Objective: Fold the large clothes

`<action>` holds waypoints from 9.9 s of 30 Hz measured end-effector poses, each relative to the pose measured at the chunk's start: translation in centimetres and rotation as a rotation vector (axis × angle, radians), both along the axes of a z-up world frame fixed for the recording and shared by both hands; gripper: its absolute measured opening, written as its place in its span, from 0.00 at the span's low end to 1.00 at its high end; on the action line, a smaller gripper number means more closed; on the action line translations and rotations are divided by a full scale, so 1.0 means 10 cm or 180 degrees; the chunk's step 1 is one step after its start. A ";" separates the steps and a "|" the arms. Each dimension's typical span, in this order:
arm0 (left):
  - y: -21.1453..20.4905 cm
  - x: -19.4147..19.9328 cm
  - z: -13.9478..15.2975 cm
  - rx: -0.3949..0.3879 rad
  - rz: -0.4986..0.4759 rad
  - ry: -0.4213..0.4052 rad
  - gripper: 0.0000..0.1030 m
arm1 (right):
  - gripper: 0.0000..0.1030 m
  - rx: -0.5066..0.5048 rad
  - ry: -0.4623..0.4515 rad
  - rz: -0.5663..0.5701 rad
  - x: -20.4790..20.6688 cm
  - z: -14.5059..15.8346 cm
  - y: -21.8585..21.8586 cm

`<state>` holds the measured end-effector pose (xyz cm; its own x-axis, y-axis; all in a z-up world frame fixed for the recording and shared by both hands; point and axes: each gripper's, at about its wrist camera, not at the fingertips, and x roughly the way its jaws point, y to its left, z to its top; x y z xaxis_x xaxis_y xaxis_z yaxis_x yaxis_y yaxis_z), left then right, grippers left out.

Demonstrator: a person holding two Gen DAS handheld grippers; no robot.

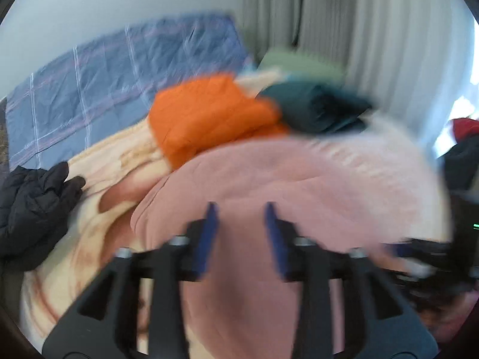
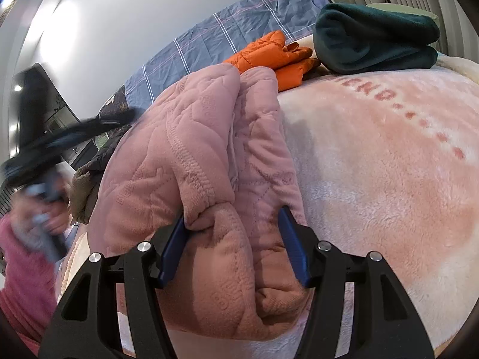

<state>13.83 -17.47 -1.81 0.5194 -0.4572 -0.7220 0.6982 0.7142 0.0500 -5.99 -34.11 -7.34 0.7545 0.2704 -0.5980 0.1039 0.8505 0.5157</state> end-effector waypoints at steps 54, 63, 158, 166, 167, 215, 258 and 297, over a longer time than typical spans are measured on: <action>0.46 0.04 -0.36 -0.0511 0.0334 0.0215 0.43 | 0.09 -0.0434 0.0232 0.0418 1.56 0.11 -0.11; 0.76 -0.42 -0.04 -0.0645 0.0325 0.0193 0.43 | 0.20 -0.0443 -0.0155 0.0450 0.70 0.67 -0.08; 0.96 -0.22 -0.09 -0.0913 0.0547 0.0509 0.84 | 0.37 0.0997 0.0446 0.0255 0.88 -0.27 -0.53; 1.31 -0.07 -0.53 -0.1597 0.0582 0.1498 0.92 | 0.39 0.0908 0.0438 0.0243 0.83 -0.24 -0.53; 1.31 -0.08 -0.54 -0.1606 0.0581 0.1541 0.92 | 0.39 0.0876 0.0431 0.0238 0.82 -0.23 -0.52; 1.05 -0.10 -0.76 -0.1767 0.0140 0.1944 0.98 | 0.40 0.0473 0.0307 0.0148 0.77 -0.12 -0.44; 1.86 0.28 -0.42 -0.1781 0.0454 0.1144 0.90 | 0.73 0.0370 0.0307 0.0559 1.37 0.03 0.08; 2.01 1.54 1.36 -0.2022 0.0539 0.0138 0.88 | 0.32 0.0873 -0.0583 0.1230 3.01 1.39 0.43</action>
